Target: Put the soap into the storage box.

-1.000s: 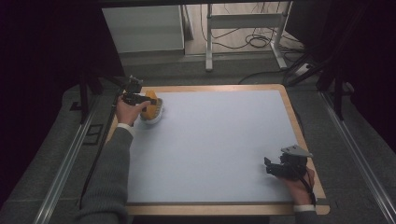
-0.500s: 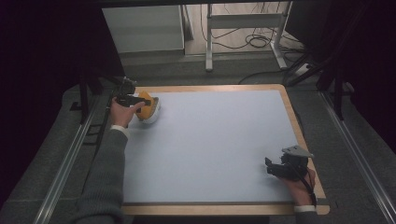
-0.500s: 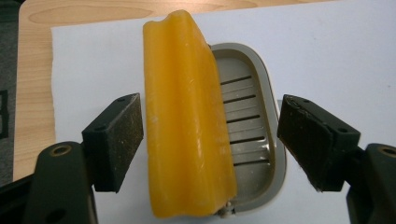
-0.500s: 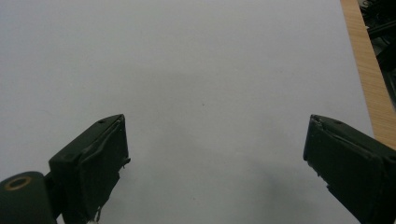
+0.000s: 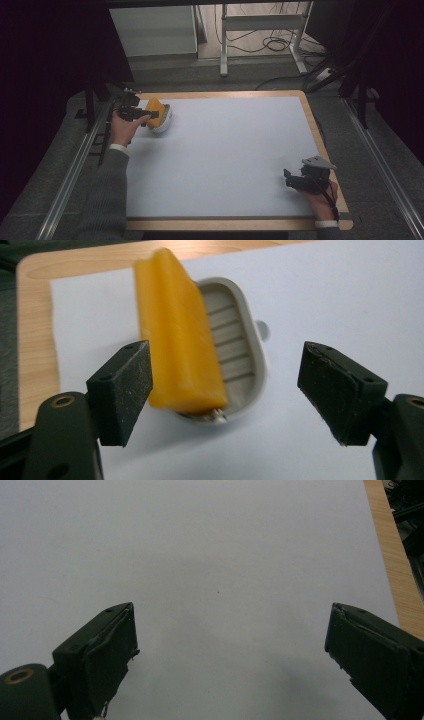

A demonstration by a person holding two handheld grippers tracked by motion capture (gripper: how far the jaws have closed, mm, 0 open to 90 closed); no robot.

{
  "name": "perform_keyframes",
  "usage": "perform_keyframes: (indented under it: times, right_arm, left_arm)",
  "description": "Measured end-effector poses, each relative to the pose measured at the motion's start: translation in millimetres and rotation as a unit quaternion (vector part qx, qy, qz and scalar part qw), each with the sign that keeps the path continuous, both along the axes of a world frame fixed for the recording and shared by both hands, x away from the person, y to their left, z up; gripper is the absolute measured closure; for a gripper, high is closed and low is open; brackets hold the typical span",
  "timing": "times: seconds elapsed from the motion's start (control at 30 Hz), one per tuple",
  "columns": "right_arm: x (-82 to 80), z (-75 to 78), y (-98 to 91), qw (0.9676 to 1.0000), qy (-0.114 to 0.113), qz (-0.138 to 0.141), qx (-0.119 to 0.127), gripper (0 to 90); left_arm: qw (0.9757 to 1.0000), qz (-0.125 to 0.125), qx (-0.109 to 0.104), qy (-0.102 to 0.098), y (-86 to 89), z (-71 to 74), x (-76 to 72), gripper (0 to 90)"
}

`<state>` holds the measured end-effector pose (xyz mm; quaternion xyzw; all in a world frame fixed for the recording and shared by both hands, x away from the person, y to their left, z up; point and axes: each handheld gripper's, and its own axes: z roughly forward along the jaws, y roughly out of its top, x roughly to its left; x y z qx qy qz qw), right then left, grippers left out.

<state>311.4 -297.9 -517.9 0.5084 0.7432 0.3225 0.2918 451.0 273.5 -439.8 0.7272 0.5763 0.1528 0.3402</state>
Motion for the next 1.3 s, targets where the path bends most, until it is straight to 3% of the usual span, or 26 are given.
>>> perform_keyframes:
  times: [0.23, 0.4, 0.57, 0.67, 0.77, 0.9, 0.97, 1.1, 1.3]
  right_arm:
    - [-1.1, 1.6, 0.7, 1.0, -0.002, -0.002, 0.0, 6.7]
    - [-1.6, 3.5, 5.3, 1.0, -0.005, 0.003, -0.003, 6.7]
    - [-1.2, 3.0, 6.7, 1.0, -0.004, 0.005, -0.005, 6.6]
    - [-0.8, 3.4, 6.6, 1.0, -0.005, 0.006, -0.005, 6.6]
    - [0.0, 2.9, 6.8, 0.9999, -0.004, 0.007, -0.005, 6.6]
    - [0.7, 2.1, 8.2, 0.9999, -0.002, 0.009, -0.005, 6.7]
    - [1.2, 1.7, 8.1, 0.9999, -0.002, 0.01, -0.007, 6.6]
    - [2.0, 1.3, 8.7, 0.9999, -0.002, 0.011, -0.007, 6.6]
    - [2.9, 1.2, 9.7, 0.9999, 0.0, 0.012, -0.007, 6.6]
  left_arm:
    - [0.9982, -0.048, -0.022, -0.028, -8.1, 3.0, -33.6, 23.6]
    - [0.9956, -0.082, -0.034, -0.028, -16.2, -4.5, -59.6, 23.3]
    - [0.9947, -0.086, -0.029, -0.048, -25.7, -17.7, -84.7, 24.8]
    - [0.9938, -0.093, -0.038, -0.046, -28.6, -25.2, -95.7, 24.6]
    - [0.9937, -0.097, -0.034, -0.044, -28.3, -31.1, -105.3, 24.5]
    - [0.9926, -0.101, -0.054, -0.042, -26.0, -40.9, -119.1, 24.9]
    - [0.9924, -0.105, -0.052, -0.036, -26.8, -47.3, -124.2, 25.0]
    - [0.9924, -0.113, -0.044, -0.022, -27.7, -58.4, -128.1, 25.1]
    - [0.9923, -0.115, -0.044, -0.017, -26.7, -61.3, -130.2, 25.1]
